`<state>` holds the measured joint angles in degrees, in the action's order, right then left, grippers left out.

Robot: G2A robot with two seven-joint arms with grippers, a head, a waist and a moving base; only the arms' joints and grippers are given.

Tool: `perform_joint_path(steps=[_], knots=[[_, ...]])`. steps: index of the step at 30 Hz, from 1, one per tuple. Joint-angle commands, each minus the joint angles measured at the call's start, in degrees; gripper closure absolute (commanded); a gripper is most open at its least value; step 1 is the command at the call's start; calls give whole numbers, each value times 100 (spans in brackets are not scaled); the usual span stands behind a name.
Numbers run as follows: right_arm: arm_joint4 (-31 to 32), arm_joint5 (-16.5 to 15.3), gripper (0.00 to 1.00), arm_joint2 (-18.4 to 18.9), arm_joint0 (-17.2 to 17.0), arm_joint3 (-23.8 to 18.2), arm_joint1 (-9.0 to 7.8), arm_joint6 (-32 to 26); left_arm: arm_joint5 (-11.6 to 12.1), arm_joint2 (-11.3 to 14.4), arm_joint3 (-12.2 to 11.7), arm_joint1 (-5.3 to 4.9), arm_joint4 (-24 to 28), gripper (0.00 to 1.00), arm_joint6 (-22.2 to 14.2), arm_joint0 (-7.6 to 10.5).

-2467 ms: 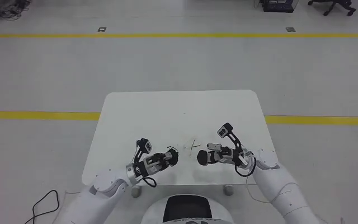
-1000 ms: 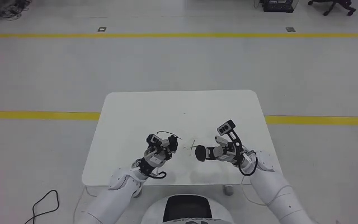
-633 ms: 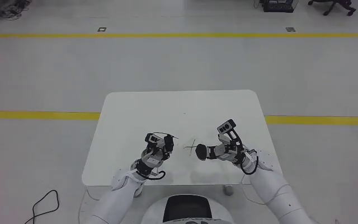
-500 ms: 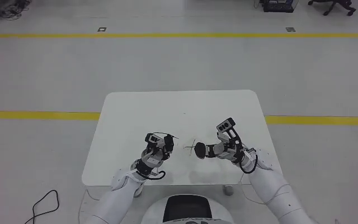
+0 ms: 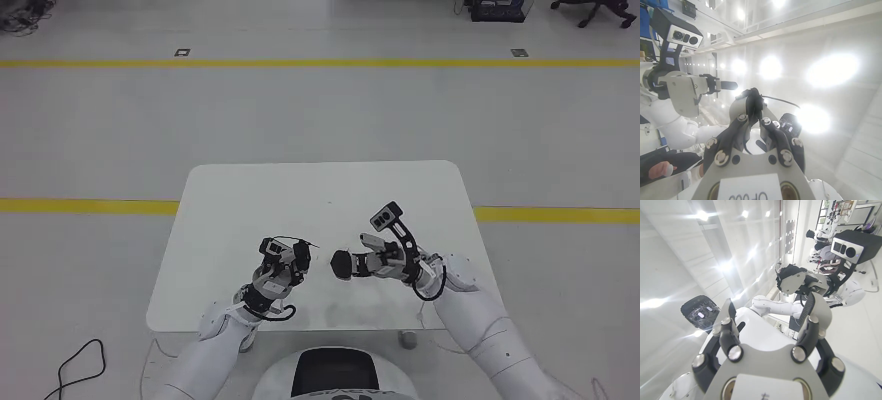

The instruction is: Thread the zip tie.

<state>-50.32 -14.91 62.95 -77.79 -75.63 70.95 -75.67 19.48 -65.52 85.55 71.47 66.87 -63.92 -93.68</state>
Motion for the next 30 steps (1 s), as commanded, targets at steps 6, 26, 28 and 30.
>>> perform_joint_path(steps=[6, 26, 28, 30], knots=[[120, -38, 56, -201, 207, 125, 46, -80, 0, 0, 0, 0, 0, 100, 0, 0], [163, -43, 69, -474, 674, 453, 157, 24, 0, 0, 0, 0, 0, 100, 0, 0], [169, -35, 71, -495, 707, 476, 166, 23, 0, 0, 0, 0, 0, 100, 0, 0], [167, -24, 72, -513, 737, 500, 174, 21, 0, 0, 0, 0, 0, 100, 0, 0]])
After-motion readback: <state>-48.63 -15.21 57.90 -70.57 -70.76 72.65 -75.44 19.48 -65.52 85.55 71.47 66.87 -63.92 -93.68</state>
